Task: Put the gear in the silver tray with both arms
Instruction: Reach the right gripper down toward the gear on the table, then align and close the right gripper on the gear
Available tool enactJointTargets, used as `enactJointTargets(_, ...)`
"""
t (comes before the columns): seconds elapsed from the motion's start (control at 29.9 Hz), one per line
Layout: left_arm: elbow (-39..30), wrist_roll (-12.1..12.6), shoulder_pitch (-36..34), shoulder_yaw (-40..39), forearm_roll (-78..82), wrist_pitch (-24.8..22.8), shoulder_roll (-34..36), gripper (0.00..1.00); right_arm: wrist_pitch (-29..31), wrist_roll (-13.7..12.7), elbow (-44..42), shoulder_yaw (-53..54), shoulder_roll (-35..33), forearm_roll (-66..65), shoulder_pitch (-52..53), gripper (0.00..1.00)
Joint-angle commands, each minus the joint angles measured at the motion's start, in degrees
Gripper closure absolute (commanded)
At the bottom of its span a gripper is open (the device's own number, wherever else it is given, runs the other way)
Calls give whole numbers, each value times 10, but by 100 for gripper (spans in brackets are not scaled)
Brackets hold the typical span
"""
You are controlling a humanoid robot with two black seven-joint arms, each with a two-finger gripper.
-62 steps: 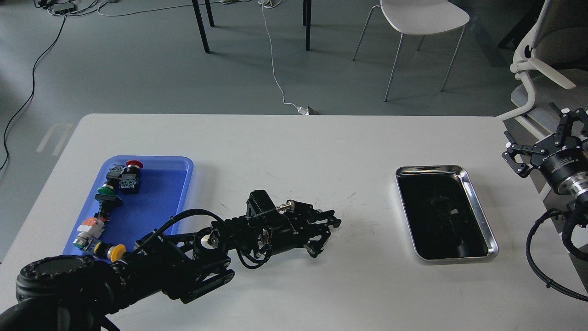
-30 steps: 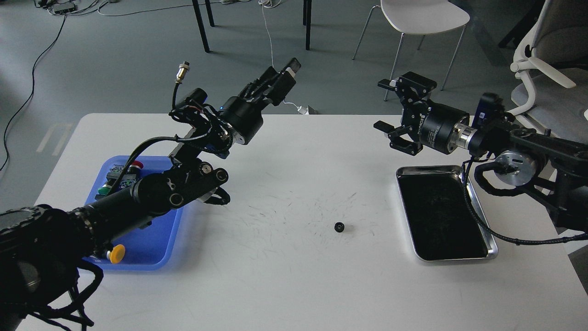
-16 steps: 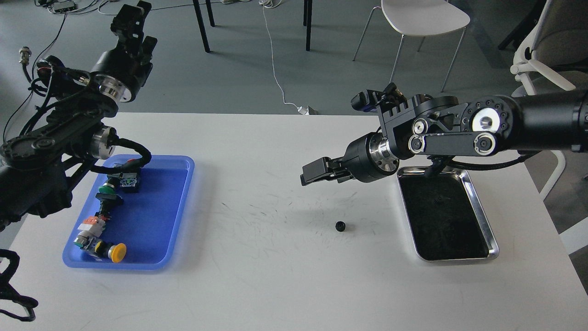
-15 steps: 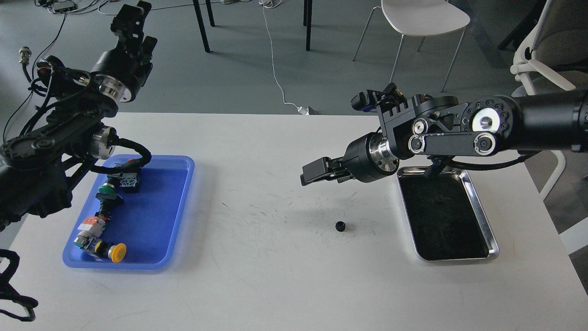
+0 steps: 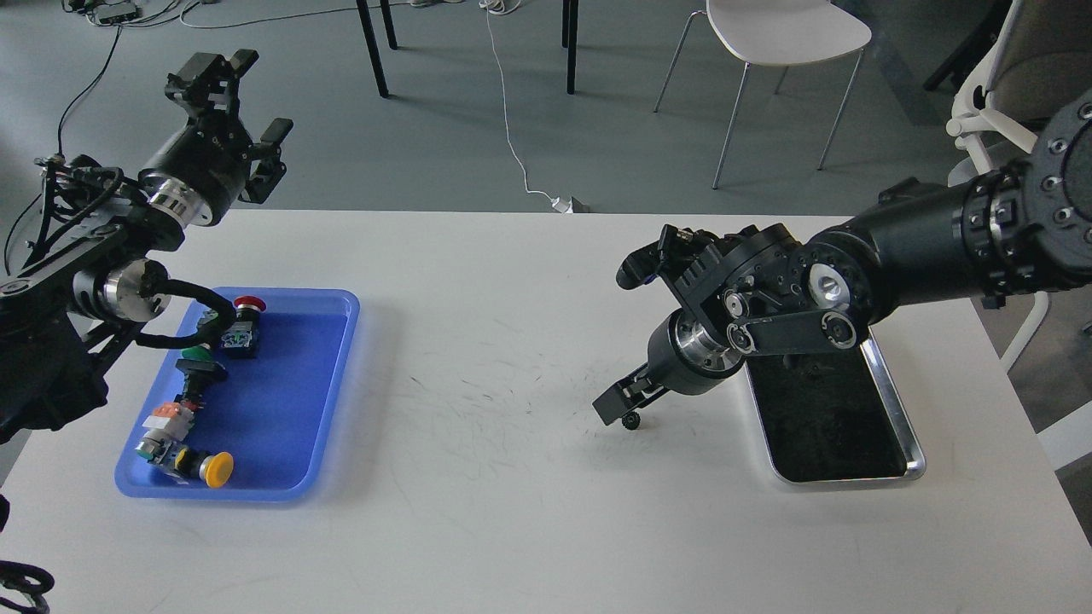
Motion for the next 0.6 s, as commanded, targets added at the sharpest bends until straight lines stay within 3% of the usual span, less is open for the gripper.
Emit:
enactJointTargets(0.0, 0, -2, 0, -1, 0, 1, 0, 10, -18, 0, -14, -8, 0, 3, -20, 6)
enactJointTargets(0.57, -1, -6, 0, -21, 0, 2, 1, 9, -19, -4, -66, -7, 0, 42, -76, 21)
